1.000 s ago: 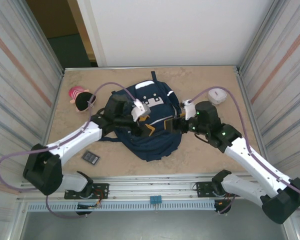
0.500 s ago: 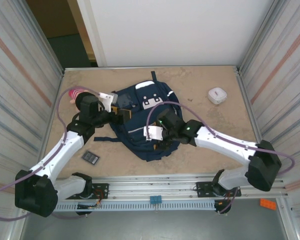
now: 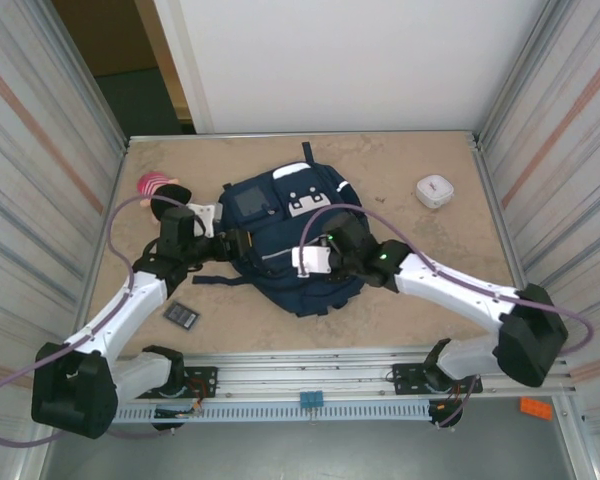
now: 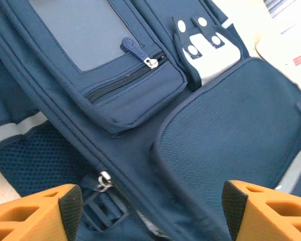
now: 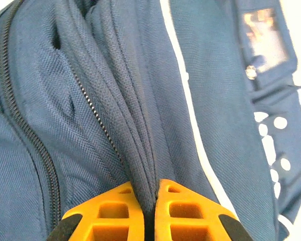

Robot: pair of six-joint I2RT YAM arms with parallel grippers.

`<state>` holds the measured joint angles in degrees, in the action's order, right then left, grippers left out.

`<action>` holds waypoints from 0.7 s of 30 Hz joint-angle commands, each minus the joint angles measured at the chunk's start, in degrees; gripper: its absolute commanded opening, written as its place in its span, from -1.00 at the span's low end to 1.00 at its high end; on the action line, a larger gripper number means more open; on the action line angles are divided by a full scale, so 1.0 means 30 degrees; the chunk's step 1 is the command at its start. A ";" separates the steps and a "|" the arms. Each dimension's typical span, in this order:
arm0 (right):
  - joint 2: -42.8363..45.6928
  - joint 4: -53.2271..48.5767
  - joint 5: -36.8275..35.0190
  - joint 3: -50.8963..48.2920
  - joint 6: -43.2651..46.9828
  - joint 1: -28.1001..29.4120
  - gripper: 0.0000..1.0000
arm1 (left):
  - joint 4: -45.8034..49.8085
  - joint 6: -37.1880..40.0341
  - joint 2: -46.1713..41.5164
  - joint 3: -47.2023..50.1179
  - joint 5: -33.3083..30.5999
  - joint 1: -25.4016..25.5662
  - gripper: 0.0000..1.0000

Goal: Pack the student bag

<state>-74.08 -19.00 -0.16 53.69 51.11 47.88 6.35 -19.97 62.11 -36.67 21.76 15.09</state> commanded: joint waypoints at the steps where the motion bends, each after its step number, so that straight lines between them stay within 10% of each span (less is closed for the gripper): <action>1: 0.2392 -0.0893 -0.0093 0.0639 -0.0422 -0.1070 -1.00 | -0.2978 0.0553 -0.0537 0.0933 0.1986 -0.0050 0.47; 9: 0.3525 -0.2152 0.0750 0.1146 -0.0949 -0.2423 -1.00 | -0.7404 0.1998 0.0879 0.2845 0.4640 0.0316 0.28; 21: 0.3575 -0.2892 0.1388 0.1540 -0.0983 -0.2523 -1.00 | -1.0011 0.4256 0.5040 0.2438 0.3196 0.0917 0.09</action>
<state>-65.56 -29.23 3.11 53.93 50.00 40.84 -19.18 -9.96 74.98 -27.03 31.57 17.74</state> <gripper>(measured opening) 0.068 0.552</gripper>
